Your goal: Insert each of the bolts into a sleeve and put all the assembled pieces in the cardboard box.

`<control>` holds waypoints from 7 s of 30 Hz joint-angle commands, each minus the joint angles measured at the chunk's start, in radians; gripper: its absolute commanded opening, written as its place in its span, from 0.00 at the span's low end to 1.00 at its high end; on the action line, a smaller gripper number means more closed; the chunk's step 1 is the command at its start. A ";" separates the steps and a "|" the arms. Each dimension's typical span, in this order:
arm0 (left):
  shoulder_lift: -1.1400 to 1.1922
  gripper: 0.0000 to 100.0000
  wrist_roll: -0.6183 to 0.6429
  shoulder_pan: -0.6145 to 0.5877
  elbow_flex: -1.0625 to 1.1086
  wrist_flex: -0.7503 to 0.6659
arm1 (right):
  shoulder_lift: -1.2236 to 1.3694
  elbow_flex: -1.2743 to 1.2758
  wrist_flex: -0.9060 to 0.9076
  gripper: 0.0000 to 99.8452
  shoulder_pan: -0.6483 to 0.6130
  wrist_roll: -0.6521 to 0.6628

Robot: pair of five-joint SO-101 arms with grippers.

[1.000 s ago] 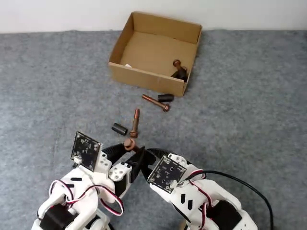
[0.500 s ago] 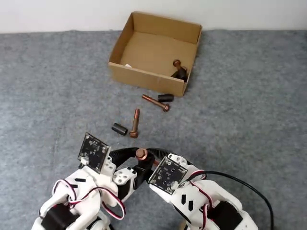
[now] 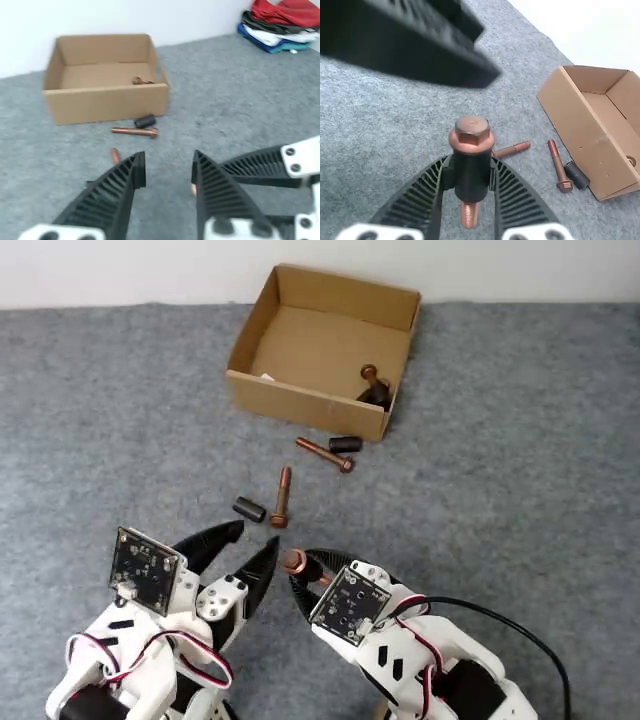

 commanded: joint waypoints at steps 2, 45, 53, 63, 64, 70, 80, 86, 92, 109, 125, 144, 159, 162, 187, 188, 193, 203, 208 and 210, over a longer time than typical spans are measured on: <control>0.000 0.07 -0.086 -0.092 -0.004 -0.002 | -0.013 -0.014 -0.021 0.01 0.031 0.005; 0.005 0.00 -0.180 -0.511 0.677 -0.279 | 0.903 -0.753 -0.163 0.01 0.693 -0.387; 0.005 0.00 -0.161 -0.511 0.677 -0.279 | 1.294 -0.859 -0.573 0.01 0.687 -0.324; 0.005 0.00 -0.161 -0.511 0.677 -0.279 | 1.785 -1.168 -0.794 0.01 0.665 -0.244; 0.005 0.00 -0.161 -0.511 0.677 -0.279 | 1.833 -1.206 -0.794 0.01 0.662 -0.244; 0.005 0.00 -0.161 -0.511 0.677 -0.279 | 2.066 -1.399 -0.786 0.01 0.627 -0.244; 0.005 0.00 -0.161 -0.511 0.677 -0.279 | 2.318 -1.600 -0.590 0.01 0.585 -0.244; 0.005 0.00 -0.161 -0.511 0.677 -0.279 | 2.419 -1.737 -0.449 0.01 0.585 -0.242; 0.005 0.00 -0.161 -0.511 0.677 -0.279 | 2.513 -1.872 -0.331 0.12 0.590 -0.201; 0.005 0.00 -0.161 -0.511 0.677 -0.279 | 2.542 -2.190 -0.107 0.01 0.581 -0.201; 0.005 0.00 -0.161 -0.511 0.677 -0.279 | 2.545 -2.648 0.529 0.01 0.521 -0.201; 0.005 0.00 -0.161 -0.511 0.677 -0.279 | 2.537 -2.648 0.788 0.01 0.498 0.180; 0.005 0.00 -0.161 -0.511 0.677 -0.279 | 2.569 -2.334 0.630 0.14 0.524 0.486; 0.005 0.00 -0.161 -0.511 0.677 -0.279 | 2.629 -2.380 0.596 0.16 0.526 0.526; 0.005 0.00 -0.161 -0.511 0.677 -0.279 | 3.010 -2.707 0.510 0.16 0.558 0.572; 0.005 0.00 -0.161 -0.511 0.677 -0.279 | 3.019 -2.707 0.499 0.16 0.553 0.572; 0.005 0.00 -0.161 -0.511 0.677 -0.279 | 3.039 -2.711 0.490 0.15 0.536 0.620; 0.005 0.00 -0.121 -0.511 0.677 -0.279 | 3.014 -2.714 0.662 0.01 0.527 0.721; 0.005 0.00 -0.121 -0.511 0.677 -0.279 | 2.954 -2.714 0.728 0.01 0.518 0.683; 0.005 0.00 -0.121 -0.511 0.677 -0.279 | 2.921 -2.714 0.740 0.01 0.516 0.624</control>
